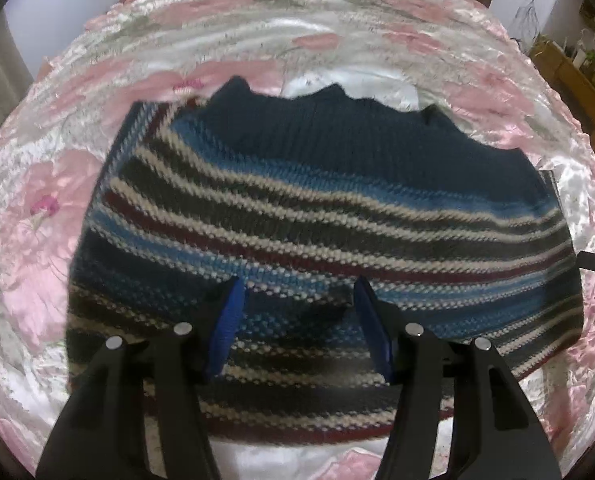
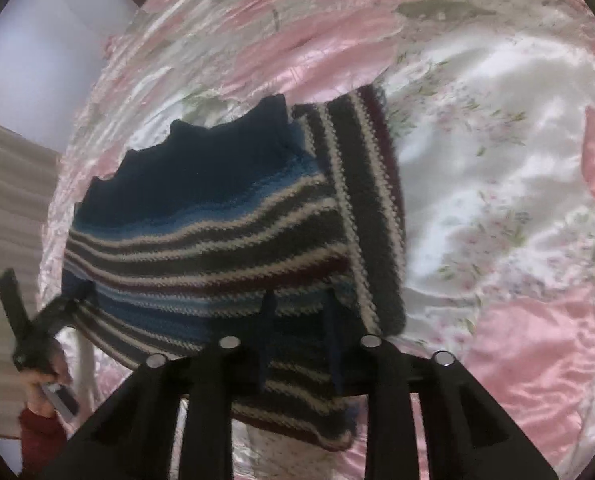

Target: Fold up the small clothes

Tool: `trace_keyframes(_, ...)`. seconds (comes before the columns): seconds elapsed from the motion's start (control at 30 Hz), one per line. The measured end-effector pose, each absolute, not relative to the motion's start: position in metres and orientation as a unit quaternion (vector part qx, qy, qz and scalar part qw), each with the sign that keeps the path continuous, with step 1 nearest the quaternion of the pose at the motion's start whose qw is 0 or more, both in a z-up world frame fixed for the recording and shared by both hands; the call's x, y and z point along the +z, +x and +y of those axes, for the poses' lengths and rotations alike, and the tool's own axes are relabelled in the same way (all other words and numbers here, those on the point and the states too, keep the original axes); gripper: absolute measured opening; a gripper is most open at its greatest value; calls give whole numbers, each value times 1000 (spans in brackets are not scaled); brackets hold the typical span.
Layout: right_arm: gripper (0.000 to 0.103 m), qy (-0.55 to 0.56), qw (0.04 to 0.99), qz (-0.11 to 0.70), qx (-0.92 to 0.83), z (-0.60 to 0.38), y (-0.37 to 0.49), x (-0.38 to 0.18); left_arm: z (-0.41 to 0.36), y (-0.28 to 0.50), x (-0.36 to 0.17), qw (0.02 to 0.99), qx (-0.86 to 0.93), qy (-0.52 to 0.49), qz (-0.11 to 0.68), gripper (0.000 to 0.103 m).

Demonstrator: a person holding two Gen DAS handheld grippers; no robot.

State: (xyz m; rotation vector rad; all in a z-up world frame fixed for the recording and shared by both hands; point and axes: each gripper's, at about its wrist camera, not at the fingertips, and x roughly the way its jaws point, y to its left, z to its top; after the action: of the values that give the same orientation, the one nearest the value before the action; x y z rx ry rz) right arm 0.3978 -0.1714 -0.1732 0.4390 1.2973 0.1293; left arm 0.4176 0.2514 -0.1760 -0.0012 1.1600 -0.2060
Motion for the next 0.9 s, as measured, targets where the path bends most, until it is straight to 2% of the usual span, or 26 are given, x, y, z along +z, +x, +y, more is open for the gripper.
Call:
trace_keyframes(0.07,25,196,775,597,71,-166,404,-172,251,417,-179,832,-100,1,546,60)
trace_keyframes(0.17,2,186,779,594,80,-159,409,-169,251,417,-180,832,-102,2,545,61)
trace_keyframes(0.33,0,138,799,585,31,-166,409,-168,254,418,-181,832,-109,-6,544,61)
trace_keyframes(0.37,6,133,802,582,33,-167,408,-168,254,417,-181,832,-109,-7,544,61)
trace_keyframes(0.43,24,137,804,578,36,-171,408,-167,254,417,-182,832,-110,-10,544,62)
trace_keyframes(0.47,49,142,804,576,39,-172,408,-166,253,417,-182,832,-110,-11,544,63)
trace_keyframes(0.5,59,154,806,570,42,-174,409,-165,253,417,-183,832,-110,-12,544,64)
trace_keyframes(0.7,61,192,781,591,66,-177,427,-184,251,418,-184,833,-109,-9,543,69)
trace_keyframes(0.73,59,193,779,593,69,-176,428,-186,251,418,-185,832,-110,-9,543,70)
trace_keyframes(0.8,28,199,773,597,78,-174,430,-191,250,418,-185,832,-111,-10,544,70)
trace_keyframes(0.83,20,202,773,595,81,-174,429,-190,251,419,-185,831,-112,-11,544,70)
trace_keyframes(0.9,13,207,781,581,94,-176,425,-183,252,419,-186,830,-114,-17,545,71)
